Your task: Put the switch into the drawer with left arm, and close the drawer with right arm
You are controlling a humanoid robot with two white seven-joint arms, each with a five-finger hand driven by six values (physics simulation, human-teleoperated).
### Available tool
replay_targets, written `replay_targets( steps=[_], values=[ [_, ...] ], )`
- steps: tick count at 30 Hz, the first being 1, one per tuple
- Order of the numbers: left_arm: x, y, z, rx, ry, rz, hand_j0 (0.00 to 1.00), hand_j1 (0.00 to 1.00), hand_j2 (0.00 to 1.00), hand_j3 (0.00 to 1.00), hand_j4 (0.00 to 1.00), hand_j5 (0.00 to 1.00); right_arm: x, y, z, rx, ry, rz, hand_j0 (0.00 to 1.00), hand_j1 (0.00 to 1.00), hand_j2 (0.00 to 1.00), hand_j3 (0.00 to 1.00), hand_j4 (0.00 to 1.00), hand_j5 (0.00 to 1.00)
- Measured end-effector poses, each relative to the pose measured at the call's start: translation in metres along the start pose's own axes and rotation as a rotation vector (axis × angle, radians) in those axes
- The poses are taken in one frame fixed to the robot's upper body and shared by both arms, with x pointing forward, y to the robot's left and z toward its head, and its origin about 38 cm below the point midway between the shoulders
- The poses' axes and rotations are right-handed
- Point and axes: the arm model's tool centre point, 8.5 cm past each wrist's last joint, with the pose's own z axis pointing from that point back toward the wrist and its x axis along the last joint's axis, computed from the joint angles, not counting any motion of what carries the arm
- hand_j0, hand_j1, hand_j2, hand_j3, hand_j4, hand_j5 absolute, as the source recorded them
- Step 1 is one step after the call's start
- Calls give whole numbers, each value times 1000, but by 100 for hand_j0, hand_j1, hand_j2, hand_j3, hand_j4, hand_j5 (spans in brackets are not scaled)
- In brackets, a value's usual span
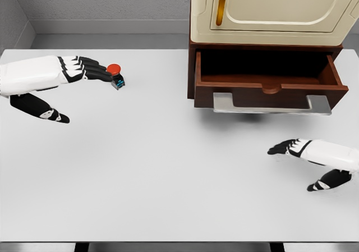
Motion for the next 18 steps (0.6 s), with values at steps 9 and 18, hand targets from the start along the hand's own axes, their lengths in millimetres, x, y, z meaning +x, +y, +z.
replay_targets(
  steps=[9, 18],
  values=[
    [-1, -6, -2, -16, 5, 0, 100, 100, 100, 100, 100, 100, 1, 16, -6, 46, -13, -28, 100, 100, 100, 100, 100, 100],
    [-4, 9, -49, -14, -26, -120, 100, 100, 100, 100, 100, 100, 0, -10, 1, -38, 5, 18, 100, 100, 100, 100, 100, 100]
  ],
)
